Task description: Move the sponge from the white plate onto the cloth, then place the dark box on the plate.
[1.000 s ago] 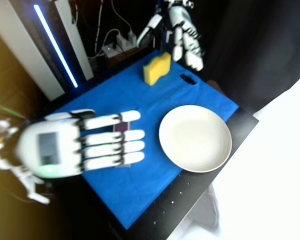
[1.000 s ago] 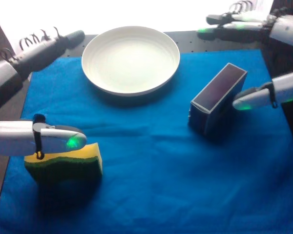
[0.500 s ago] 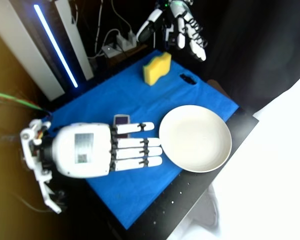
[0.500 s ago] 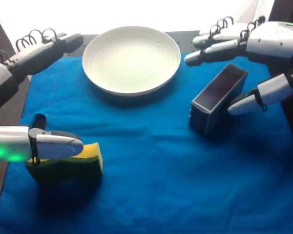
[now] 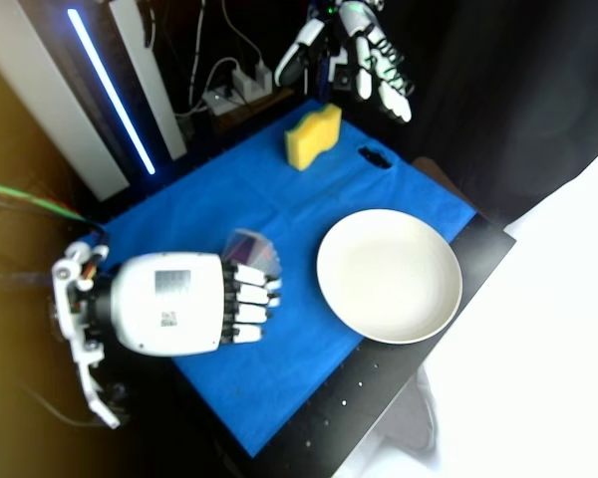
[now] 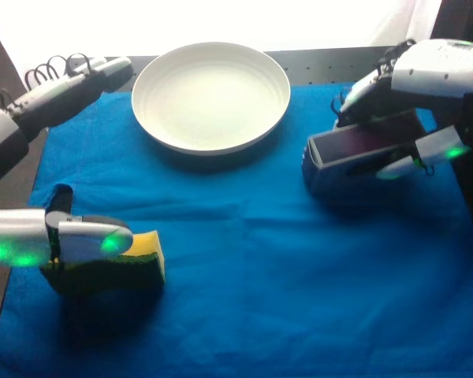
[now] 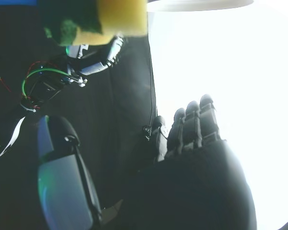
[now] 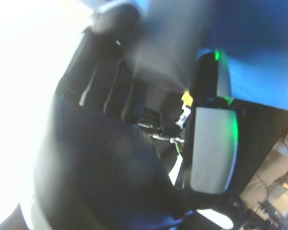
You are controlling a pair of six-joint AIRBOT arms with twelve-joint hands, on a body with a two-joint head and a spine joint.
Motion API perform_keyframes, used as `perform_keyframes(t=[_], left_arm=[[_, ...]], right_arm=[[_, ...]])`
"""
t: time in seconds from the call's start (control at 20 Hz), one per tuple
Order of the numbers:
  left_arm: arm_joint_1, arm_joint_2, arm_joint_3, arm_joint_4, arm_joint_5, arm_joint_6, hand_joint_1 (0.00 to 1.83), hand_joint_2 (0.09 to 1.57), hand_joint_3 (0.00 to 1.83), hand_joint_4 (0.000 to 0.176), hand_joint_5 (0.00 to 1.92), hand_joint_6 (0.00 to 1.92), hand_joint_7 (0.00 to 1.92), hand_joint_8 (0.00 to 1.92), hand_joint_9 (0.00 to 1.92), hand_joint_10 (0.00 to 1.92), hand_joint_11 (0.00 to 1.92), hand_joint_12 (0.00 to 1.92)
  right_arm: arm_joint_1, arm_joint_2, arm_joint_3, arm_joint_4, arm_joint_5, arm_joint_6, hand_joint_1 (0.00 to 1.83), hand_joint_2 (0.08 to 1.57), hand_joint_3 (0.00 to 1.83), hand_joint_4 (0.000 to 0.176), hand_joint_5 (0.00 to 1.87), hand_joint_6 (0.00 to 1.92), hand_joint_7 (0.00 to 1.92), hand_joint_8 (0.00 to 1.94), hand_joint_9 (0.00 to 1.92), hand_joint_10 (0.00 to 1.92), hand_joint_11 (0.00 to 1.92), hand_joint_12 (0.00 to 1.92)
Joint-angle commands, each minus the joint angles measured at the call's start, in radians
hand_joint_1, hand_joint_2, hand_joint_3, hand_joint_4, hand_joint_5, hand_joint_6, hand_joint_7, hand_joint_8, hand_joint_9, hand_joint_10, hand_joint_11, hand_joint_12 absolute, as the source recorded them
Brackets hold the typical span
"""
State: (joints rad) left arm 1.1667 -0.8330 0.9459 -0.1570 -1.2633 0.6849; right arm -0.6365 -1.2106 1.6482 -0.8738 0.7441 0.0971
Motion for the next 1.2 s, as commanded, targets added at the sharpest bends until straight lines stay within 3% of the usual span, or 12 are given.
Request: perform_keyframes(t=[0.0,0.15,0.2,0.3,0.35,0.5,0.55,0.6,0.65,0.85,0.95,1.15], left_arm=[[0.001,-0.003,-0.006,-0.018,-0.135,-0.006,0.74,0.85,0.02,0.117,0.09,0.0,0.04,0.01,0.0,0.0,0.01,0.01],[0.018,-0.002,-0.011,-0.031,-0.152,-0.006,0.76,0.86,0.02,0.112,0.11,0.01,0.06,0.01,0.01,0.0,0.02,0.01],[0.019,-0.002,-0.011,-0.031,-0.154,-0.006,0.78,0.86,0.02,0.12,0.1,0.0,0.05,0.0,0.0,0.0,0.0,0.0],[0.019,-0.003,-0.011,-0.031,-0.156,-0.006,0.77,0.86,0.02,0.127,0.11,0.0,0.07,0.01,0.01,0.0,0.01,0.01],[0.019,-0.003,-0.012,-0.031,-0.16,-0.006,0.77,0.86,0.01,0.136,0.1,0.0,0.07,0.01,0.01,0.0,0.0,0.0],[0.019,-0.008,-0.01,-0.031,-0.163,-0.006,0.76,0.86,0.01,0.125,0.11,0.0,0.07,0.01,0.02,0.0,0.01,0.01],[0.019,-0.01,-0.008,-0.031,-0.163,-0.006,0.75,0.86,0.01,0.126,0.11,0.0,0.08,0.01,0.03,0.01,0.03,0.02],[0.019,-0.01,-0.007,-0.031,-0.164,-0.006,0.74,0.86,0.01,0.123,0.11,0.0,0.09,0.01,0.04,0.01,0.03,0.02],[0.019,-0.012,-0.005,-0.031,-0.165,-0.007,0.72,0.85,0.0,0.127,0.12,0.01,0.11,0.01,0.06,0.02,0.06,0.04],[0.007,-0.034,0.009,-0.031,-0.174,-0.016,0.72,0.84,0.0,0.124,0.11,0.0,0.11,0.01,0.06,0.01,0.05,0.05],[-0.011,-0.054,0.024,-0.031,-0.171,-0.023,0.73,0.84,0.0,0.126,0.11,0.0,0.1,0.0,0.05,0.0,0.02,0.05],[-0.04,-0.079,0.043,-0.015,-0.159,-0.031,0.69,0.86,0.0,0.115,0.09,0.0,0.11,0.0,0.06,0.0,0.0,0.13]], right_arm=[[0.02,0.001,0.002,0.061,0.075,0.002,1.09,1.37,0.0,0.0,0.41,1.71,0.71,1.48,0.72,1.47,0.74,1.55],[0.022,0.002,0.001,0.112,0.135,0.001,1.22,1.18,0.0,0.0,1.01,0.91,0.77,1.42,0.7,1.52,0.67,1.73],[0.022,0.002,-0.001,0.146,0.178,0.001,1.2,1.17,0.0,0.0,0.94,1.07,0.82,1.29,0.75,1.46,0.72,1.7],[0.042,0.008,-0.004,0.218,0.261,0.001,1.23,1.17,0.0,0.0,0.99,0.78,0.8,1.49,0.77,1.49,0.69,1.72],[0.074,0.008,-0.003,0.222,0.268,-0.002,1.24,1.11,0.0,0.0,1.1,0.72,0.9,1.21,0.85,1.17,0.75,1.44],[0.167,-0.017,0.047,0.23,0.267,-0.011,1.26,1.1,0.0,0.0,1.2,0.48,0.9,1.28,0.76,1.2,0.59,1.56],[0.185,-0.039,0.069,0.238,0.267,-0.011,1.26,1.09,0.0,0.0,1.23,0.47,0.87,1.26,0.73,1.1,0.55,1.48],[0.202,-0.065,0.092,0.244,0.264,-0.011,1.24,1.07,0.01,0.0,1.11,0.75,1.01,0.99,0.85,0.92,0.57,1.32],[0.226,-0.099,0.121,0.246,0.247,-0.011,1.37,1.1,0.0,0.0,0.92,1.17,1.07,0.78,0.93,1.01,0.66,1.09],[0.262,-0.248,0.25,0.265,0.129,-0.005,1.38,1.08,0.0,0.0,0.97,1.11,1.11,0.76,0.96,0.97,0.52,1.13],[0.262,-0.3,0.303,0.268,0.073,0.002,1.39,1.05,0.0,0.0,0.97,1.05,1.27,0.29,1.07,1.03,0.78,1.28],[0.261,-0.376,0.348,0.26,-0.033,0.002,1.27,1.07,0.0,0.0,1.04,1.0,1.1,0.74,0.85,0.72,0.33,1.08]])
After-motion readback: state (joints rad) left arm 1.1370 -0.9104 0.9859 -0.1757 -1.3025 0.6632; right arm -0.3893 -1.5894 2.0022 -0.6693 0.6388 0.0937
